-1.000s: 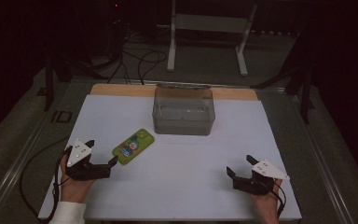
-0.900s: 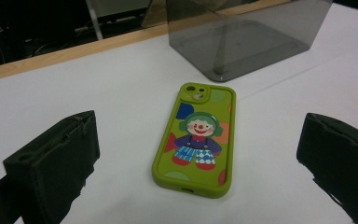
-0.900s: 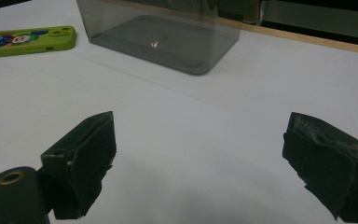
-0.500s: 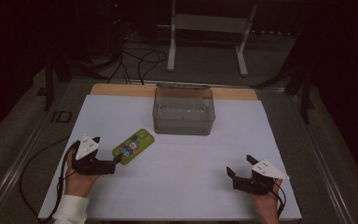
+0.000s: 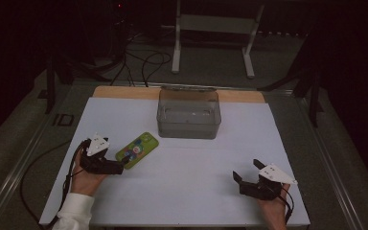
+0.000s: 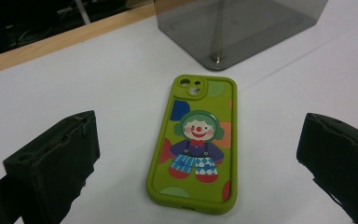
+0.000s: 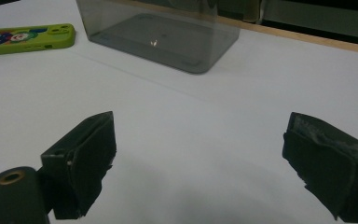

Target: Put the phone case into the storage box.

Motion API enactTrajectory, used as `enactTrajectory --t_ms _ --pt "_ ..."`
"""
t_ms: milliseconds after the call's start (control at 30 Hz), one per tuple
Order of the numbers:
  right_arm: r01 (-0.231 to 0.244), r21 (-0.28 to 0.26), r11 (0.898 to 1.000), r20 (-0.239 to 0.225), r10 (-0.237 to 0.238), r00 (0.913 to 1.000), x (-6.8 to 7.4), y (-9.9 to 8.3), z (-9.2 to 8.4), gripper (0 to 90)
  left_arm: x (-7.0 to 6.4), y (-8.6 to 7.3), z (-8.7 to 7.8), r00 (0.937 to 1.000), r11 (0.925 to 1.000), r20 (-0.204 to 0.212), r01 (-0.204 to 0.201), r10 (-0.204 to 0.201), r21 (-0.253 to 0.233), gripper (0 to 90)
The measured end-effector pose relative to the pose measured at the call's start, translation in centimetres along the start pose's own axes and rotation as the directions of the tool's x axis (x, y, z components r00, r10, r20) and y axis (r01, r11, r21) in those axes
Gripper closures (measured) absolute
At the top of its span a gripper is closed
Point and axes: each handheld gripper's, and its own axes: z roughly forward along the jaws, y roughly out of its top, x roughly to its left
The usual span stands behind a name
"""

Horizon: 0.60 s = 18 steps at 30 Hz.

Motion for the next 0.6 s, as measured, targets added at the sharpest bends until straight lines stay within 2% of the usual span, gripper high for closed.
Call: enactTrajectory --t_ms 433,600 --pt "0.000 0.001 1.000 0.000 0.000 1.0000 0.0 0.0 0.0 9.5 0.1 1.0 1.2 0.9994 0.9975 0.025 -0.025 0.024 0.065 0.0" --pt "0.003 0.002 1.000 0.000 -0.003 1.0000 0.0 0.0 0.0 9.5 0.2 1.2 1.8 0.9988 0.9938 0.037 -0.036 0.032 0.105 0.0"
